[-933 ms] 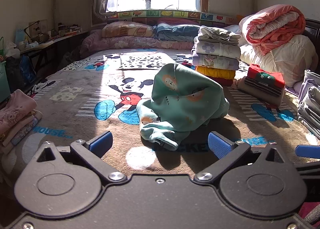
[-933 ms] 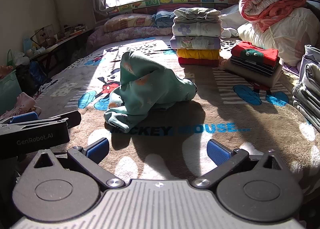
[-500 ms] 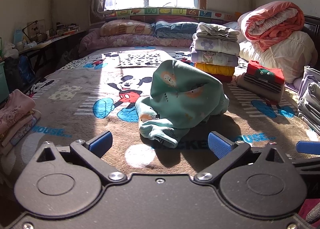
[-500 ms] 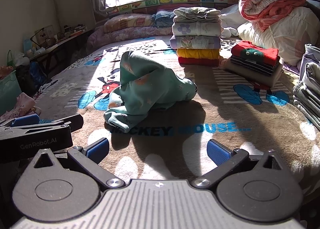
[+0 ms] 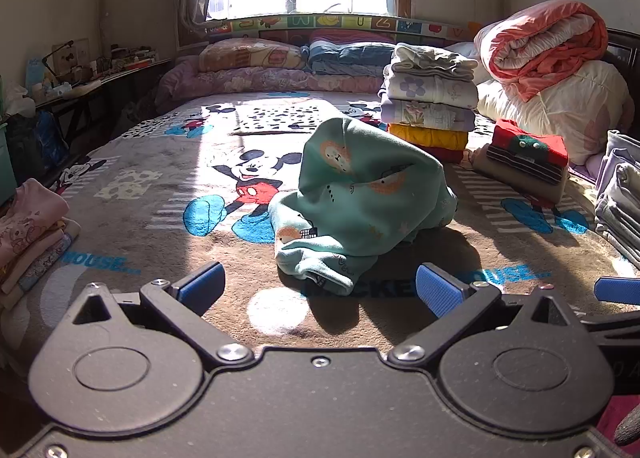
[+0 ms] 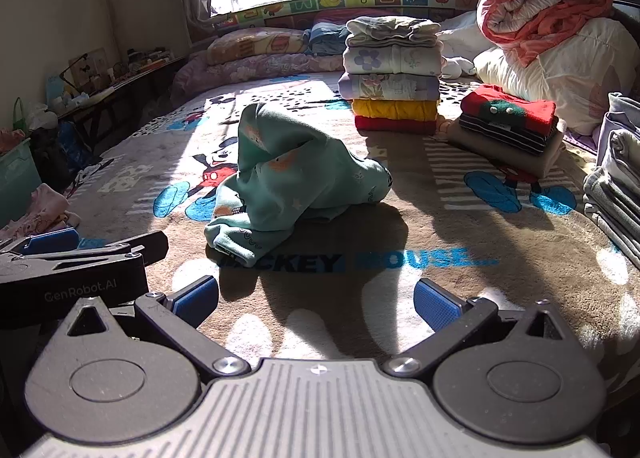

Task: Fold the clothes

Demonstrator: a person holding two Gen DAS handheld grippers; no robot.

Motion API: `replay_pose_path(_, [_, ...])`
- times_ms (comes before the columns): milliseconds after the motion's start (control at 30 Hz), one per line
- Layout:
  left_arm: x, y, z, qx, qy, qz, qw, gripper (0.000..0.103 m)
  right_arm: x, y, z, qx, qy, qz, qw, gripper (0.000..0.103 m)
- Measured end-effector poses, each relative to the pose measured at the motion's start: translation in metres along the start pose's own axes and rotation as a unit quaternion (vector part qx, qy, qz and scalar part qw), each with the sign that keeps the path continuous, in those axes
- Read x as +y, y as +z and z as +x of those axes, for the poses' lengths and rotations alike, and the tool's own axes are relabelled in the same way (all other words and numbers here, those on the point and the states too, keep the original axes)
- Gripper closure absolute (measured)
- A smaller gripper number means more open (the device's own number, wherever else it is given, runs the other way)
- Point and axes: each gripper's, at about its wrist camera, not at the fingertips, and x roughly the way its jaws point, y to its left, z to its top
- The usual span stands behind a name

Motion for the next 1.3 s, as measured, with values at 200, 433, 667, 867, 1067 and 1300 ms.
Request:
replay_pose_path(200, [0.000, -0.001, 0.000, 0.000, -0.001, 0.000, 1.0000, 0.000, 0.000, 0.000, 0.000, 0.000, 0.000, 0.000, 1.000, 0.000])
replay_pose_path(433, [0.000, -0.001, 0.001, 0.000, 0.000, -0.001, 1.0000, 0.000, -0.001, 0.000, 0.001, 0.001, 0.001, 0.001, 1.000, 0.000])
replay_pose_path(667, [0.000, -0.001, 0.003, 0.000, 0.002, -0.003, 1.0000, 0.000, -0.001, 0.001, 0.003, 0.003, 0.003, 0.001, 1.000, 0.000])
replay_pose_path(867, [0.000, -0.001, 0.005, 0.002, 0.002, -0.004, 1.0000, 0.000, -0.001, 0.001, 0.006, 0.004, 0.004, 0.002, 1.000, 0.000])
replay_pose_path(1067, [-0.001, -0.001, 0.007, 0.004, 0.004, -0.004, 1.0000, 0.000, -0.002, -0.001, 0.008, 0.007, 0.006, 0.005, 1.000, 0.000])
replay_pose_path(1300, [-0.002, -0.002, 0.011, 0.006, 0.005, -0.004, 1.0000, 0.000, -0.005, 0.000, 0.013, 0.012, 0.008, 0.007, 1.000, 0.000])
